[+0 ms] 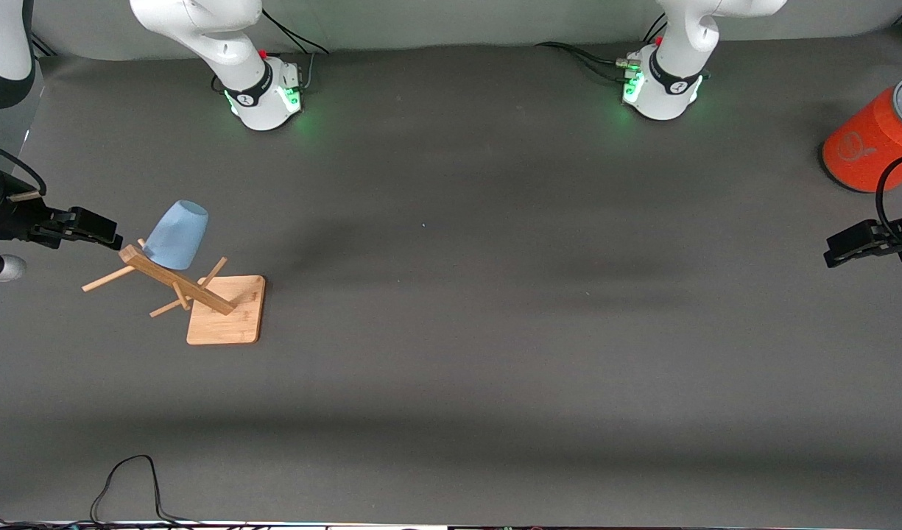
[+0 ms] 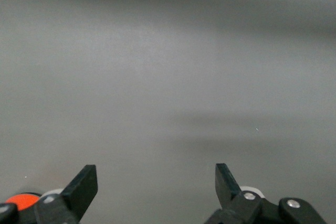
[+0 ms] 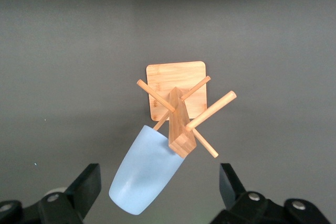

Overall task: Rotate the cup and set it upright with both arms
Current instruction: 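Move the right gripper toward the light blue cup on the wooden stand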

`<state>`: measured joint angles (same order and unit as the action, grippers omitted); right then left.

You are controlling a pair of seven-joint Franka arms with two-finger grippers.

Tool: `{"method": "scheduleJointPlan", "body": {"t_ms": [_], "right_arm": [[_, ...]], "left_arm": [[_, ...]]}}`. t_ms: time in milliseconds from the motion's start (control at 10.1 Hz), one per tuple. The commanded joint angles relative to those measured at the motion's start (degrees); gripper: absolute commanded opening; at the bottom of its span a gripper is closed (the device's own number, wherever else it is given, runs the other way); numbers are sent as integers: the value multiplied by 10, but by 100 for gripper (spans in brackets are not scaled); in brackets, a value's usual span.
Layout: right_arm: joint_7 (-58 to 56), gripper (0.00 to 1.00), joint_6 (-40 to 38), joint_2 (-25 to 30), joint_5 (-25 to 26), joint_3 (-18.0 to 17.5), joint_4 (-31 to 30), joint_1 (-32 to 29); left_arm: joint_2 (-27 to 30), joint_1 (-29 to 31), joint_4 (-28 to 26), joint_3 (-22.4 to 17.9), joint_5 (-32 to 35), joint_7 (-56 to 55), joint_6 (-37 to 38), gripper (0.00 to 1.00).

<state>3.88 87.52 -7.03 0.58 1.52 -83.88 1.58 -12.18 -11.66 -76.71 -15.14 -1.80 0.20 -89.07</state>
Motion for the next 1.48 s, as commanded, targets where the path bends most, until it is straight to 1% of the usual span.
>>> {"method": "scheduleJointPlan", "body": {"t_ms": [0, 493, 691, 987, 1086, 1184, 1283, 1382], "right_arm": [[-12, 100, 5, 9, -4, 4, -8, 3], [-6, 100, -1, 13, -5, 4, -14, 4], [-2, 100, -1, 31, -5, 2, -36, 15], [14, 100, 15, 77, -8, 2, -100, 38], [17, 100, 19, 102, -8, 2, -130, 38], [17, 100, 40, 132, -8, 2, -172, 38], [17, 100, 59, 149, -8, 4, -202, 38], [19, 100, 59, 149, -8, 4, -204, 37]], "left_arm": [[4, -3, 4, -2, -2, 1, 13, 100], [4, -6, 4, -2, -2, 0, 7, 100], [4, -9, 7, -1, -1, -8, 3, 100], [4, -8, 9, -1, -2, -9, 7, 100], [4, -8, 10, -2, -1, -6, 4, 100], [4, -8, 15, -1, -1, 0, 2, 100], [4, -10, 23, -1, -2, 1, 1, 100], [4, -11, 31, -1, -1, 1, 1, 100]]}}
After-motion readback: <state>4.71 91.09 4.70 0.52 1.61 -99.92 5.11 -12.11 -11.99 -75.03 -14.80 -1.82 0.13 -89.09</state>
